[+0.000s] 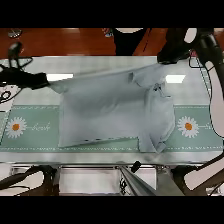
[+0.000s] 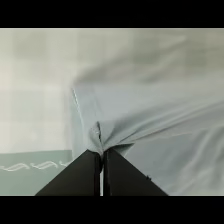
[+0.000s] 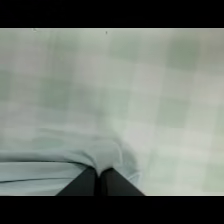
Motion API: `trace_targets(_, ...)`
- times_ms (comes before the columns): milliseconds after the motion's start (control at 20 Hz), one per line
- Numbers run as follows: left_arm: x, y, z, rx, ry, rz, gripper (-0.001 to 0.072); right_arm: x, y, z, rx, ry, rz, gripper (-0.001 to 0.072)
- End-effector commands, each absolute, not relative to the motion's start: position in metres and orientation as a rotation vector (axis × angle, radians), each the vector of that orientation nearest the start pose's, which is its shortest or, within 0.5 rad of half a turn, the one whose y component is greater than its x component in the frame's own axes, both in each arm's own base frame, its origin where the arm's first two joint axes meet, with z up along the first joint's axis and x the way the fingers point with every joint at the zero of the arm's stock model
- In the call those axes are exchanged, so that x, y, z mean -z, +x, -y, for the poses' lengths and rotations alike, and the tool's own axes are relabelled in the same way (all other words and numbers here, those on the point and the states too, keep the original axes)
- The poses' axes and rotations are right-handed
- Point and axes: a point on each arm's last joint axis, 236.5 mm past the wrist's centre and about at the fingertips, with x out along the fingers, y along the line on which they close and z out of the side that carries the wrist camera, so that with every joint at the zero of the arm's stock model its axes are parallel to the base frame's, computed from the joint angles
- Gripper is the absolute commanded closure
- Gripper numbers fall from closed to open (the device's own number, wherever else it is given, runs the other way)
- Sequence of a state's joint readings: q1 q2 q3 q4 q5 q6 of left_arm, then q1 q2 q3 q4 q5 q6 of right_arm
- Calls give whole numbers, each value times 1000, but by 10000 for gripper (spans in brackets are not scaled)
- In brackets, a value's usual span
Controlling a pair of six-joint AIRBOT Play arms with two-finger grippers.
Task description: Fold the shirts.
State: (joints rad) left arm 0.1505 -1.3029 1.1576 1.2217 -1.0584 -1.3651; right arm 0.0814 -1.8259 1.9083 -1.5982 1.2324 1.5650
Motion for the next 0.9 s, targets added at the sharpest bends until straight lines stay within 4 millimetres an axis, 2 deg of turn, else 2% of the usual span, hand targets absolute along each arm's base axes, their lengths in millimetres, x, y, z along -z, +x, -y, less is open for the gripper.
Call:
trace_targets(0,54,386,48,246,-302,-1412,682,34,527,-42,-57,-50,-1329,691)
trace_targets(50,62,377,52,263,-307,-1471,678,37,521,-41,-60,-57,-1359,686)
trace_targets(100,62,368,51,281,-297,-1516,572,34,512,-39,-80,-93,-1390,582)
trace_targets(150,58,362,41,276,-258,-1549,352,25,499,-31,-120,-190,-1432,429)
trace_targets(200,53,355,23,243,-207,-1582,178,12,488,-22,-116,-177,-1453,285)
trace_targets(250,48,343,4,205,-168,-1626,154,-3,481,-13,-104,-144,-1452,279)
trace_targets(300,44,331,-6,181,-192,-1661,154,-17,468,4,-70,-136,-1478,279)
trace_targets(400,37,310,-2,190,-362,-1672,154,-36,443,36,-22,-85,-1524,267)
trace_targets(500,41,281,1,177,-509,-1665,153,-45,417,53,-55,47,-1553,261)
trace_targets(600,55,234,1,160,-585,-1705,151,-44,390,66,-79,199,-1563,260)
trace_targets(700,70,190,15,183,-690,-1725,98,-32,367,84,-44,309,-1552,261)
trace_targets(850,90,171,31,158,-811,-1685,98,-17,338,90,-44,437,-1543,261)
